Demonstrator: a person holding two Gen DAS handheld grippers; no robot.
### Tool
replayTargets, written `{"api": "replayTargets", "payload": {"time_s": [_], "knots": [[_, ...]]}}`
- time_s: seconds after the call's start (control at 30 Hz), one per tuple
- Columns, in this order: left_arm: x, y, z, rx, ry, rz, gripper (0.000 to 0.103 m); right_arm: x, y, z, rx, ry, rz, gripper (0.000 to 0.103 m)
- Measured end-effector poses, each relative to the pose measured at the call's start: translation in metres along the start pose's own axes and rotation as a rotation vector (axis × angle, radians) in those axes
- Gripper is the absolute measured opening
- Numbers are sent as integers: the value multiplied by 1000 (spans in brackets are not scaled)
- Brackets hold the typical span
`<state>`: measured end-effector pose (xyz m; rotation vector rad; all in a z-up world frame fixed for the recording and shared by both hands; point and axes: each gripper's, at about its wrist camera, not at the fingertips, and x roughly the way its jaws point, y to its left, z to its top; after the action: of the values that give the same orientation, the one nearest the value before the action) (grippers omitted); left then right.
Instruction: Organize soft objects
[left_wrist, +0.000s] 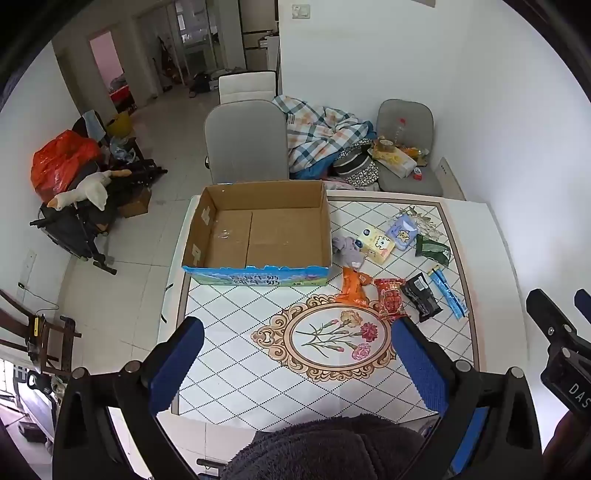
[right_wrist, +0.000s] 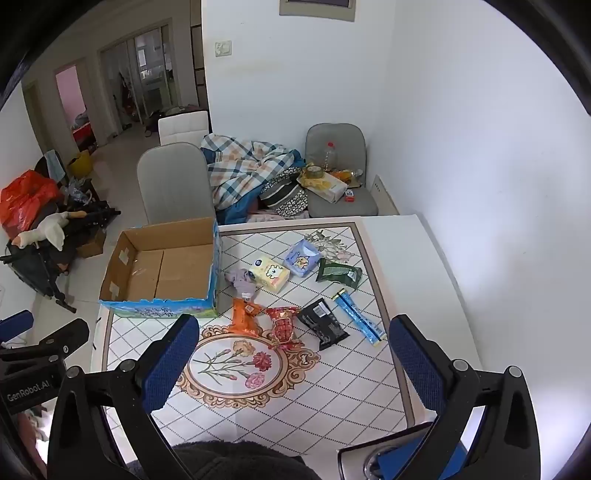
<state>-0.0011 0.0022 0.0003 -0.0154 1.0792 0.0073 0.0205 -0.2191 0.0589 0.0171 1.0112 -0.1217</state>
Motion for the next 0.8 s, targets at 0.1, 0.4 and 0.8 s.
{"api": "replayTargets", "payload": {"time_s": [0.1, 0.4, 0.8], "knots": [[1, 6, 2, -4, 9, -16, 103, -2, 3, 0, -2, 8, 3, 103], [2, 2, 4, 8, 10, 12, 103, 0, 0, 2, 0, -9, -3, 103], [-8, -8, 5, 20, -45, 37, 103, -11, 2, 5, -7, -38, -22, 103]]}}
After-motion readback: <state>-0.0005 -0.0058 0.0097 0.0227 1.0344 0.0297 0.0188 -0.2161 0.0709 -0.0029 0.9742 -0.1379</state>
